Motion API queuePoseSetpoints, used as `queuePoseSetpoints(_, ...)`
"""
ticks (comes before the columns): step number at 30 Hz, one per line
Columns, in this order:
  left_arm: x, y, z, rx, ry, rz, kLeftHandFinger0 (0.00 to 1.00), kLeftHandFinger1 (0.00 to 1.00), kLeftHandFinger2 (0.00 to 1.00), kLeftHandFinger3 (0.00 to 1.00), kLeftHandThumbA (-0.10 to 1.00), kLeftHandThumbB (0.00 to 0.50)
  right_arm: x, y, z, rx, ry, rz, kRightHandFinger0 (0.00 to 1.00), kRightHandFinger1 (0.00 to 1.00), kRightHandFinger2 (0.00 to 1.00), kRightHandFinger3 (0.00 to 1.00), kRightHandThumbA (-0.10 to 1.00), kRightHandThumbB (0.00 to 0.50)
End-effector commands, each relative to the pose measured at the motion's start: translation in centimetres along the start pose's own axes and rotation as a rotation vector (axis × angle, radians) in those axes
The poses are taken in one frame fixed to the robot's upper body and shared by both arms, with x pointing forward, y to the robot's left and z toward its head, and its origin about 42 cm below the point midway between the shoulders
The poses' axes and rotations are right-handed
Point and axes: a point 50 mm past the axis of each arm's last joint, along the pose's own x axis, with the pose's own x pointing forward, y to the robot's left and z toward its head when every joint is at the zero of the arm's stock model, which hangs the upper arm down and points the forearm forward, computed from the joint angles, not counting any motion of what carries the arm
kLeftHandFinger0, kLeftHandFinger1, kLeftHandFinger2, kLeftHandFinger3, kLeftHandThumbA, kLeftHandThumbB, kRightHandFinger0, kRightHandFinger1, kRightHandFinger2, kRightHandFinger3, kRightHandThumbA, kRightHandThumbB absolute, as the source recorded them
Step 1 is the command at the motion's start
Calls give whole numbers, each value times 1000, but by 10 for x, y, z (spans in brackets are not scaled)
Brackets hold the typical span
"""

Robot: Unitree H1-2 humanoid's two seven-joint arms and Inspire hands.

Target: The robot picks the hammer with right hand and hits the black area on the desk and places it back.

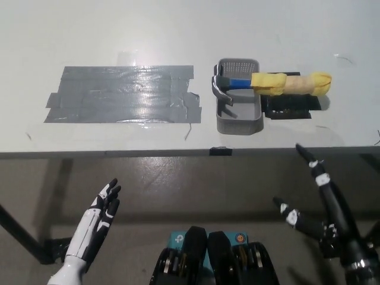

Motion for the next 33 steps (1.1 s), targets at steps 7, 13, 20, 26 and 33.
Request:
queuePoseSetpoints(7,4,1,12,16,-66,1,1000,1000,1000,1000,1000,0,129,-71,65,-783,-208,-251,1000,1000,1000,1000,713,346)
queuePoseSetpoints(13,4,1,13,20,-59,-2,1000,1000,1000,1000,1000,0,169,-67,61,-903,-144,-221,1000,1000,1000,1000,771,352)
queuePoseSetpoints(20,4,1,13,8,-59,-1,1000,1000,1000,1000,1000,0,193,-60,53,-951,-109,-209,1000,1000,1000,1000,793,344)
queuePoseSetpoints(26,4,1,14,9,-68,0,1000,1000,1000,1000,1000,0,208,-56,47,-984,-93,-206,1000,1000,1000,1000,780,358)
queuePoseSetpoints(33,4,1,15,1,-62,-4,1000,1000,1000,1000,1000,0,220,-50,39,-1022,-65,-191,1000,1000,1000,1000,802,350)
